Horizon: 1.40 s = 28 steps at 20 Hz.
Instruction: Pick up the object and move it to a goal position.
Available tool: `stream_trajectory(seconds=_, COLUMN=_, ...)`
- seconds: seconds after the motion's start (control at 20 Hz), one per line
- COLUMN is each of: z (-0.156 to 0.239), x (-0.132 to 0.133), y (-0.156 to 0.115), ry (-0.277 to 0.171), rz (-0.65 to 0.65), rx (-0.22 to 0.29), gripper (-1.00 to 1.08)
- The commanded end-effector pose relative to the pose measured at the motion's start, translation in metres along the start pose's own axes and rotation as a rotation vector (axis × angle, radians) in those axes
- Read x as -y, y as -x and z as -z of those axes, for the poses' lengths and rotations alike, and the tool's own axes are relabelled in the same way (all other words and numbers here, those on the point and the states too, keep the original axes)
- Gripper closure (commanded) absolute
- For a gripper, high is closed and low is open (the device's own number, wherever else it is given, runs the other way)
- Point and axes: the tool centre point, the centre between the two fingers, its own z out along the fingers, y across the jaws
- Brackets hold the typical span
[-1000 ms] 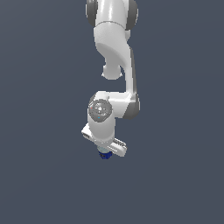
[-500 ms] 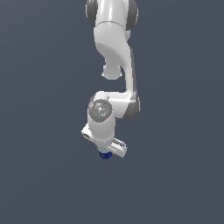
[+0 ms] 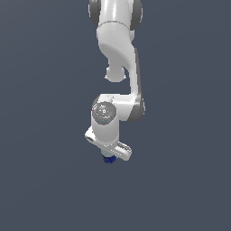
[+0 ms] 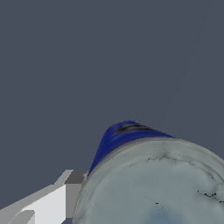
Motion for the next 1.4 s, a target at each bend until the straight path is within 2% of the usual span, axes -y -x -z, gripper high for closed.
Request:
stream_trajectory(seconds=0.0, z=0.002, x=0.002, y=0.005, ry=-0.001, rz=0.001, rx=-0.001, gripper=1.08)
stream_trajectory(seconds=0.3, z=0.005, x=0.007, y=0.025, ry=-0.001, rz=0.001, rx=-0.001, gripper=1.08)
stream_trajectory(seconds=0.55, z=0.009, x=0.014, y=0.053, ry=-0.001, rz=0.001, rx=-0.001, gripper=1.08)
stream_trajectory(seconds=0.95, z=0.019, x=0.029, y=0.114, ry=-0.001, rz=0.002, rx=-0.001, gripper=1.08)
stream_trajectory(seconds=1.35, z=0.031, x=0.048, y=0.188, ry=-0.002, rz=0.002, rx=-0.001, gripper=1.08)
